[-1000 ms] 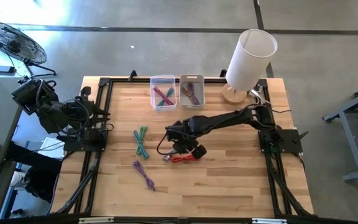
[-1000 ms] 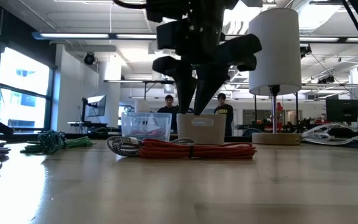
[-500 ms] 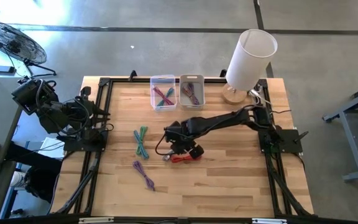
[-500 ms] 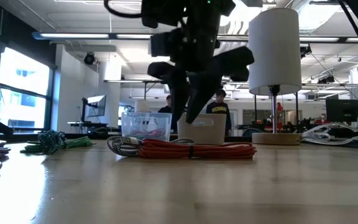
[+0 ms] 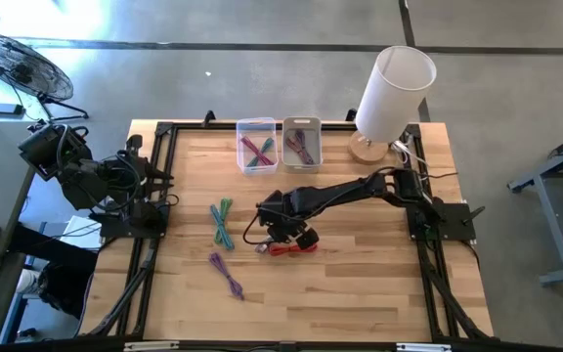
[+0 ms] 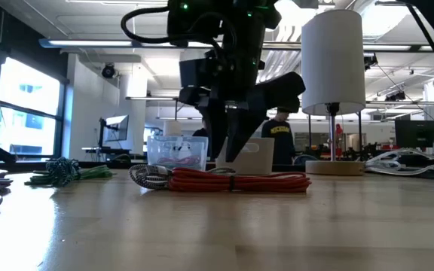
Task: Pick & Place USB Port
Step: Put the black patterned charger cable into the transparent bin
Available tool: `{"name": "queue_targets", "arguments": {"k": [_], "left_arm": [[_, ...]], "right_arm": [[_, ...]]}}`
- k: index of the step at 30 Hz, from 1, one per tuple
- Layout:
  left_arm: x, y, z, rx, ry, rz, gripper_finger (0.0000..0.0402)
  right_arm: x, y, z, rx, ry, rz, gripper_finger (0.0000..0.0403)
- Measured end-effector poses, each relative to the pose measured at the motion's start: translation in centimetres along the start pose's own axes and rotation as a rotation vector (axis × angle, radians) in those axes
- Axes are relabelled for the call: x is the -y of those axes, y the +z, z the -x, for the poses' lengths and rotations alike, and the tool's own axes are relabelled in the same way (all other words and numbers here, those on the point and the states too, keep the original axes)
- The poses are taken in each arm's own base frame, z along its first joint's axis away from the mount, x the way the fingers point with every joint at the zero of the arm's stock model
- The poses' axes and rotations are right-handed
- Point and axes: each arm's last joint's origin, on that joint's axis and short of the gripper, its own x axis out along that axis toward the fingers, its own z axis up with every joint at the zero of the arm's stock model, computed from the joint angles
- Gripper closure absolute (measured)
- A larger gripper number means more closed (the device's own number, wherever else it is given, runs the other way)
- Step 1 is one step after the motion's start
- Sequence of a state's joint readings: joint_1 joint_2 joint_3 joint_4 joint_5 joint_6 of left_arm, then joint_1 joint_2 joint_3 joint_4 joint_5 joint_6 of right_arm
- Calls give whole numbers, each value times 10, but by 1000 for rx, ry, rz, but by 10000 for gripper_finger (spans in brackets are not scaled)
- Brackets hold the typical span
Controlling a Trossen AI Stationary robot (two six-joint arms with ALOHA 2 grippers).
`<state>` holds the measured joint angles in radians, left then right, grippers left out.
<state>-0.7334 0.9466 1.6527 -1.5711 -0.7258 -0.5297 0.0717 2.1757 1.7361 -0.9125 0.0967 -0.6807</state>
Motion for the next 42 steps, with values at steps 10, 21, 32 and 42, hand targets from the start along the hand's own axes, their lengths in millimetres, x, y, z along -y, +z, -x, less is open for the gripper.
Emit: {"name": "queue_targets", "arguments": {"k": [10,21,32,42], "left_arm": [[0,0,0,6,11,-1,330],[0,0,0,7,12,-1,330],[3,2,-3,-1,20,-16,330],[16,7,-13,-26,40,-48,330]], "right_arm": [[-2,2,-23,-16,38,3,269],[-6,2,-46,-57,74,-3,303],[-6,-3,-47,-169,-19,-136,396],[-8,-14,29,-213,-149,-291,401]]}}
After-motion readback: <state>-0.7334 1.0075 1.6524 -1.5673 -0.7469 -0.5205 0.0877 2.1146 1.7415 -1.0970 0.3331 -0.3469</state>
